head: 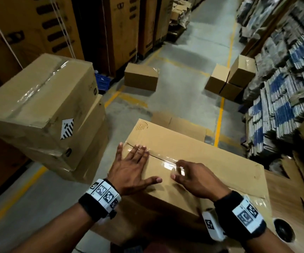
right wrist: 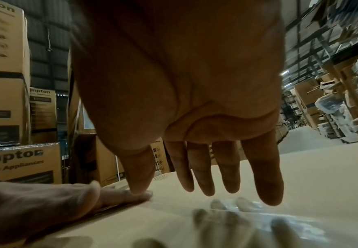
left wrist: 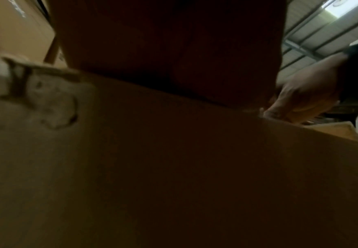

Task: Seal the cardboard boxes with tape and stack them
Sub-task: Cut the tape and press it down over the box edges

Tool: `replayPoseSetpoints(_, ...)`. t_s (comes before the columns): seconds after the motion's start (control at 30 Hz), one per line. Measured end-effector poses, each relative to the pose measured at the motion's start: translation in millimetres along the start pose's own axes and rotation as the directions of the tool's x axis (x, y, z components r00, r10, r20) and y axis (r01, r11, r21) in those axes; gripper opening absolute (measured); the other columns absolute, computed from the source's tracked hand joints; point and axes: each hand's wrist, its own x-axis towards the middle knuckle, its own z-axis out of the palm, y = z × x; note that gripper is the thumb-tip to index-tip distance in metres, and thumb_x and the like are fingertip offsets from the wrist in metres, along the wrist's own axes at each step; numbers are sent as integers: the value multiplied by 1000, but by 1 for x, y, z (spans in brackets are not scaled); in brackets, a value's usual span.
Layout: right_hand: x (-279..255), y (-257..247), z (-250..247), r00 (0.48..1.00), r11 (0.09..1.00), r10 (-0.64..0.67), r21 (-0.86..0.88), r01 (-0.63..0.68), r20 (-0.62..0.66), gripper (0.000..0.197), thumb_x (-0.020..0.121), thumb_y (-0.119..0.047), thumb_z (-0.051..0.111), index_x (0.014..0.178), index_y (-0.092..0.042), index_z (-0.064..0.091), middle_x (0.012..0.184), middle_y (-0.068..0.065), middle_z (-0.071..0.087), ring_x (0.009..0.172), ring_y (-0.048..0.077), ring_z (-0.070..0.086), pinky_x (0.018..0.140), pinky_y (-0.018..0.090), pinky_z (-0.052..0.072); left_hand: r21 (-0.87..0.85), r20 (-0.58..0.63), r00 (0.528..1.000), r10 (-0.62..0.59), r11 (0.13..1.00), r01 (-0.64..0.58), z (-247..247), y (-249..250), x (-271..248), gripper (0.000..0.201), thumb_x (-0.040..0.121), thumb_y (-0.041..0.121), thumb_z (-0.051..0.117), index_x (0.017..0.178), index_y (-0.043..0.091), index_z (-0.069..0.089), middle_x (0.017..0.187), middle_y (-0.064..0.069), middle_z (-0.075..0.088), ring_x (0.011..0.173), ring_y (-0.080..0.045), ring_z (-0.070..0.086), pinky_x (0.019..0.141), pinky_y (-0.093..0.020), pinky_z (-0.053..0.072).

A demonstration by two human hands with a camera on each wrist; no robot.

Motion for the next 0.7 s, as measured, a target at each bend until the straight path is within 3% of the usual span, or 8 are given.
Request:
replayPoseSetpoints(0.17, 14, -18, 0, 1000, 1000, -27, 0, 27, 10, 42, 91, -65, 58, 117, -32, 60, 90, -15, 62, 90, 17, 64, 73, 33, 46, 11, -7, 1000, -27, 1000, 27, 1, -27, 4, 127, 72, 101, -11, 167, 17, -5, 174, 0, -12, 159, -17, -20, 117, -67, -21)
replayPoseSetpoints(0.33, 28, -49, -2, 997, 997, -77, -8, 77, 18, 56, 90, -67, 56, 132, -30, 61, 118, -6, 73, 109, 16, 67, 91, 38, 53, -54, -8, 1000, 9, 999, -10, 2, -30, 3, 126, 76, 101, -1, 166, 12, -4, 174, -5, -13, 159, -20, -20, 120, -65, -15)
replayPoseSetpoints(0.47, 39, -77, -4, 986, 986, -167, -4, 167, -9, 38, 98, -46, 56, 132, -30, 62, 123, -7, 73, 113, 17, 67, 92, 35, 52, -396, -117, 991, 57, 913, -100, 4, -32, 1, 125, 75, 101, 11, 167, 16, 16, 174, -5, 13, 161, -18, 2, 130, -50, 4)
replayPoseSetpoints(0.5, 43, -84, -4, 981, 981, -194, -4, 194, -16, 34, 100, -37, 57, 133, -29, 62, 126, -8, 72, 115, 16, 65, 93, 32, 51, -641, -162, 987, 23, 758, -123, 6, -36, 0, 118, 76, 100, 27, 164, 22, 27, 170, -2, 30, 159, -14, 19, 129, -45, 18)
replayPoseSetpoints(0.53, 46, -88, -3, 976, 976, -218, -11, 217, -15, 36, 101, -30, 57, 137, -29, 61, 130, -9, 70, 119, 15, 63, 94, 27, 48, -865, -189, 981, -53, 482, -141, 7, -40, -2, 106, 76, 93, 48, 160, 28, 38, 161, 3, 46, 151, -9, 37, 125, -42, 32)
replayPoseSetpoints(0.57, 48, -93, -1, 972, 972, -234, -21, 234, -7, 40, 101, -26, 57, 141, -28, 58, 136, -9, 67, 124, 13, 60, 94, 23, 45, -966, -205, 965, -164, 193, -172, 13, -47, -2, 93, 76, 80, 64, 154, 32, 48, 150, 8, 59, 140, -5, 51, 119, -42, 42)
replayPoseSetpoints(0.6, 49, -97, 2, 970, 970, -243, -23, 243, -2, 43, 102, -25, 57, 144, -28, 55, 140, -9, 65, 127, 13, 58, 96, 21, 43, -978, -199, 933, -301, 0, -209, 21, -55, -2, 79, 76, 69, 70, 146, 34, 56, 140, 10, 66, 131, -3, 60, 113, -44, 49)
replayPoseSetpoints(0.7, 50, -111, 19, 971, 973, -232, 10, 231, 52, 53, 104, -44, 50, 153, -24, 43, 157, -7, 48, 143, 13, 45, 112, 22, 36, -957, -74, 874, -480, -212, -198, 38, -80, 3, 50, 77, 66, 64, 123, 46, 69, 128, 12, 73, 122, -12, 67, 109, -54, 51)
